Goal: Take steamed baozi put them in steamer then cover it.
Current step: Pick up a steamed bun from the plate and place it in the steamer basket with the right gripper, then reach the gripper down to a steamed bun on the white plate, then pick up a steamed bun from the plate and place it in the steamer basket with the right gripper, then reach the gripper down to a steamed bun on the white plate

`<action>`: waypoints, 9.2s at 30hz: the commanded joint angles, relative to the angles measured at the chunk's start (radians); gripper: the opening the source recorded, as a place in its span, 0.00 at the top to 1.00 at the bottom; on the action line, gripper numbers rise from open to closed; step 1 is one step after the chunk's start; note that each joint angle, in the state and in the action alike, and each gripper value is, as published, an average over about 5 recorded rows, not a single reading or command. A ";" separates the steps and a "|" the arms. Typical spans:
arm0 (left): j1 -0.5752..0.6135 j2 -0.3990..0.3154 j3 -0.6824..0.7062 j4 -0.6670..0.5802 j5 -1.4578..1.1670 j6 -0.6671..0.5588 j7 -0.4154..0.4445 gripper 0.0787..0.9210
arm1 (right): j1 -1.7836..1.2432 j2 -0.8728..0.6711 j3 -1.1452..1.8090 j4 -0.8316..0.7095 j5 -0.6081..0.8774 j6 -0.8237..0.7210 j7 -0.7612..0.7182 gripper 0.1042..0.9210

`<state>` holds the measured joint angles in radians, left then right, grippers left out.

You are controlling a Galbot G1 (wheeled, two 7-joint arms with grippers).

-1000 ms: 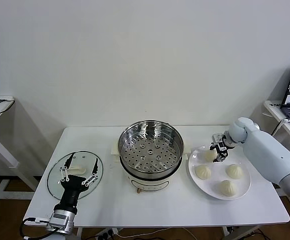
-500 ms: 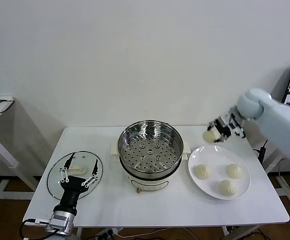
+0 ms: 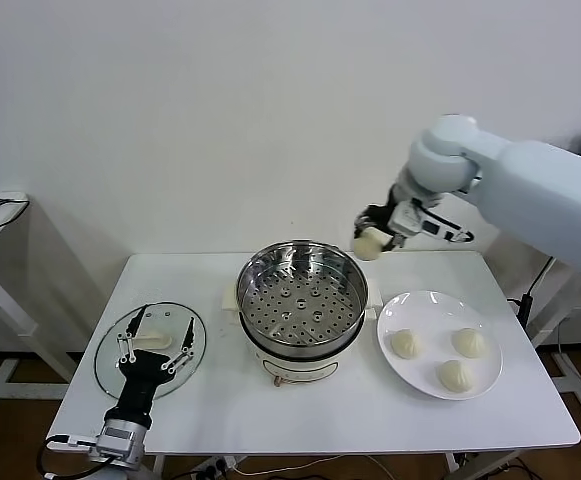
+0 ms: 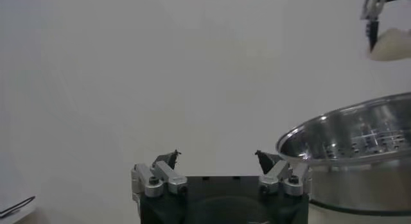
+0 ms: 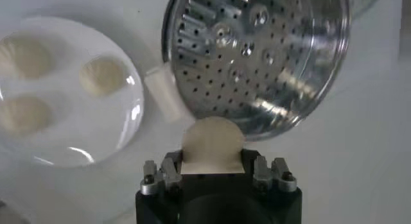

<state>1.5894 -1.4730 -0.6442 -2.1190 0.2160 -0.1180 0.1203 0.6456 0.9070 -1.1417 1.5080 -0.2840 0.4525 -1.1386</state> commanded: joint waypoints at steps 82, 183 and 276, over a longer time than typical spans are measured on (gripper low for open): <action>0.014 -0.005 0.011 0.017 0.018 -0.011 -0.005 0.12 | -0.683 -0.268 0.367 -0.243 0.282 -0.598 0.062 0.12; -0.016 -0.001 -0.025 0.019 -0.007 -0.011 0.000 0.12 | 0.125 0.139 -0.290 0.011 1.022 -1.053 0.271 0.35; -0.017 -0.011 -0.014 0.040 0.014 -0.019 -0.001 0.12 | -0.732 -0.393 0.386 -0.127 0.142 -0.615 -0.144 0.12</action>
<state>1.5723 -1.4825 -0.6591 -2.0819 0.2281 -0.1355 0.1187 0.0065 0.5183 -0.8125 1.3904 -0.0861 -0.1729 -1.3025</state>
